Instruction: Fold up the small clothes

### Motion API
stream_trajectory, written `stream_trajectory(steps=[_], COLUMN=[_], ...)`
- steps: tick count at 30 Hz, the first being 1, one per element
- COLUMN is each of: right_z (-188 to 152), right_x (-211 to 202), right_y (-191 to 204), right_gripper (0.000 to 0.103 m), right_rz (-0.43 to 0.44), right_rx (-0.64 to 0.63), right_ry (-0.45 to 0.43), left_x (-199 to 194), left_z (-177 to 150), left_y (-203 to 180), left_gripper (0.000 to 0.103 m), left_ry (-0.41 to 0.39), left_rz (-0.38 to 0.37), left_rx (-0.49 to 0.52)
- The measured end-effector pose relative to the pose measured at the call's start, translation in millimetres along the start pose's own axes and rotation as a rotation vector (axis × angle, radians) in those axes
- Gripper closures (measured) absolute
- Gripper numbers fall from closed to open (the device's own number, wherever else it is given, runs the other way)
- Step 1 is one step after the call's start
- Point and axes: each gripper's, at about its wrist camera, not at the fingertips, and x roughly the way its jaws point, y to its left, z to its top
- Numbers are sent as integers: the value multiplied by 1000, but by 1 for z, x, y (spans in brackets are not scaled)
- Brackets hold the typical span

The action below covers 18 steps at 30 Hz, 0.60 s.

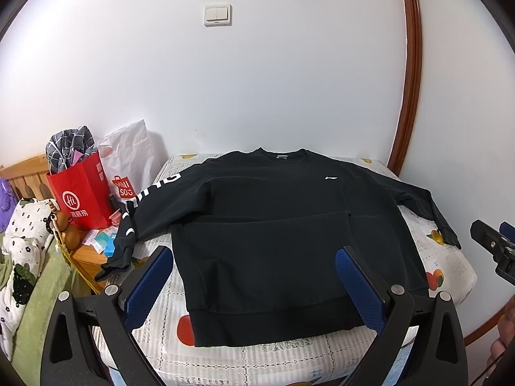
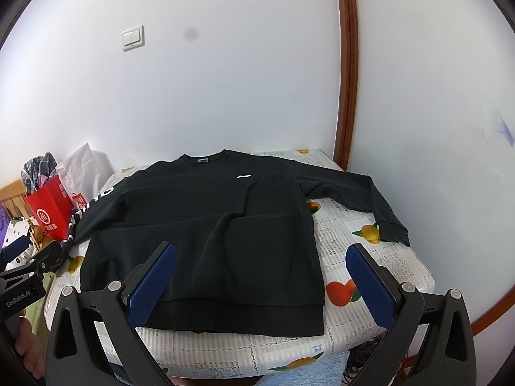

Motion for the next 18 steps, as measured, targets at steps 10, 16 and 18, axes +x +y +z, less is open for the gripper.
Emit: stream_trajectory(steps=[10, 16, 18], right_z=[-2, -3, -3], right_x=[2, 4, 4], right_y=[3, 3, 3], right_gripper=[0, 0, 0], right_rz=[1, -4, -3], right_rx=[-5, -5, -4], right_ry=[3, 5, 6], left_x=[-1, -3, -3], left_z=[2, 3, 3], left_y=[4, 6, 7], left_gripper=[1, 1, 1], left_ry=[-4, -8, -7], left_rz=[-2, 0, -1], left_rx=[-5, -9, -9])
